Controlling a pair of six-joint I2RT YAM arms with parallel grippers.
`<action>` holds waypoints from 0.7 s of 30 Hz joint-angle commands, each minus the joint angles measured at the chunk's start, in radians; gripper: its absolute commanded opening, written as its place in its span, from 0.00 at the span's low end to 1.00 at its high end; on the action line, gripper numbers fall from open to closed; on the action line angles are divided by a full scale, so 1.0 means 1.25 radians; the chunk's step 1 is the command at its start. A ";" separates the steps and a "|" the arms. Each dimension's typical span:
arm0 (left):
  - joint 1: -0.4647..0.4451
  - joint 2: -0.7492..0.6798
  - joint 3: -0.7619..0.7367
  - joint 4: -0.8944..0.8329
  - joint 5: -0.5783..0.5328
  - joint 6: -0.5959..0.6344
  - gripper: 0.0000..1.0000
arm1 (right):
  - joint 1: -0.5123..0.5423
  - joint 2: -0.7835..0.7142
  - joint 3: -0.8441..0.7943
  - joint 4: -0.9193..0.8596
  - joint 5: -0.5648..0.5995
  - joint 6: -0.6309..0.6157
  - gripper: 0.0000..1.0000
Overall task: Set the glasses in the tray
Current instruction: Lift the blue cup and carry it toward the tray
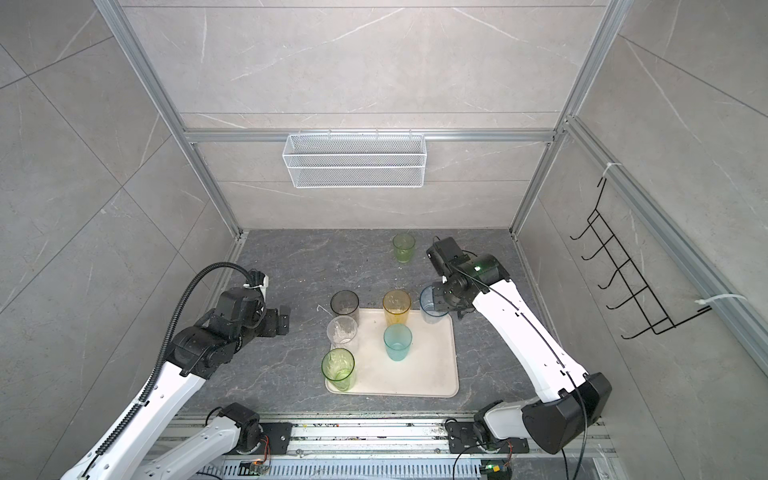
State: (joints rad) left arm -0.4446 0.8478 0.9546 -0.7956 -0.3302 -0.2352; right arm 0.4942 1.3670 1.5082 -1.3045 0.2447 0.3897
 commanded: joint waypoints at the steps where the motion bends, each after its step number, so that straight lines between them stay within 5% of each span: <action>1: 0.002 -0.010 0.013 -0.007 0.014 -0.007 0.99 | 0.030 -0.036 -0.030 -0.029 0.017 0.043 0.00; 9: 0.002 -0.006 0.012 -0.004 0.026 -0.007 0.99 | 0.070 -0.140 -0.201 0.057 -0.057 0.115 0.00; 21: 0.001 0.000 0.013 -0.003 0.029 -0.006 0.99 | 0.179 -0.167 -0.332 0.085 -0.042 0.204 0.00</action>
State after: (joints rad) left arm -0.4446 0.8505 0.9546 -0.8005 -0.3038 -0.2359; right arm 0.6872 1.1778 1.1194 -1.2213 0.1829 0.5865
